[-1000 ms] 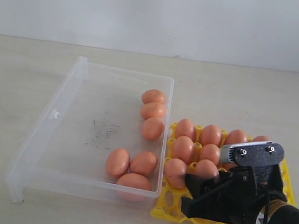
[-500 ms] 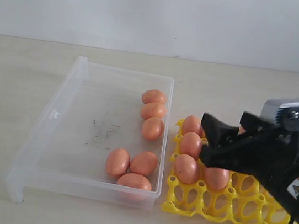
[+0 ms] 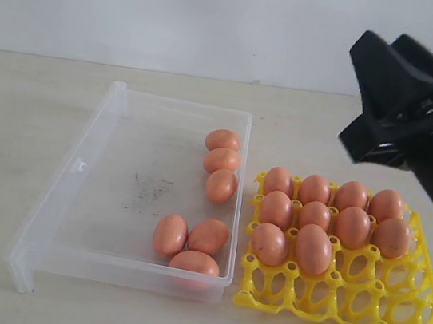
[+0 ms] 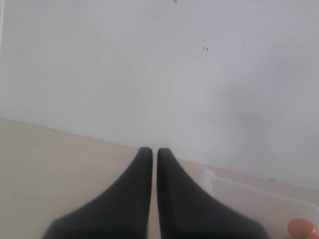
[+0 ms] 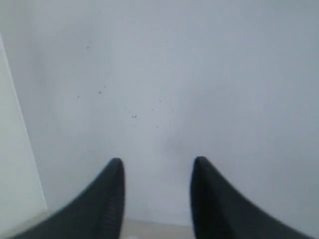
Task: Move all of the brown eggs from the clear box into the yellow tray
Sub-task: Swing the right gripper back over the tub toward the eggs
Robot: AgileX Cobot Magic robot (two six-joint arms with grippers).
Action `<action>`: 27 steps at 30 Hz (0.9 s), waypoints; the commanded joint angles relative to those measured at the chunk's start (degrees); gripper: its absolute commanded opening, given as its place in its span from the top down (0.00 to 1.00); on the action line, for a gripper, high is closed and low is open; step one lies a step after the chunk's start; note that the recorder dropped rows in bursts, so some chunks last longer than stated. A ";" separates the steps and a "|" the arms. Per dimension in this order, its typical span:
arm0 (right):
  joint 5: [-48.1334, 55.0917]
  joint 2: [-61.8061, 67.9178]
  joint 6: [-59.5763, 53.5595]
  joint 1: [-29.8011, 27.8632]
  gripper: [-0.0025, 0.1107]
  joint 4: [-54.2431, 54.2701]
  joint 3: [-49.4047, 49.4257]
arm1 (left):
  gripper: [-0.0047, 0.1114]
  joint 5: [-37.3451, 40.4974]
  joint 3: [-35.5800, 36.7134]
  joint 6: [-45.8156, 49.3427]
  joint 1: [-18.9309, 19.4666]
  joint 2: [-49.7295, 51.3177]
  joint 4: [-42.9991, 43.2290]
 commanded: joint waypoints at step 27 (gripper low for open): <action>75.12 14.17 -9.95 -10.07 0.98 4.27 -11.95 | 0.93 0.00 -0.15 0.43 -0.27 -0.16 -0.19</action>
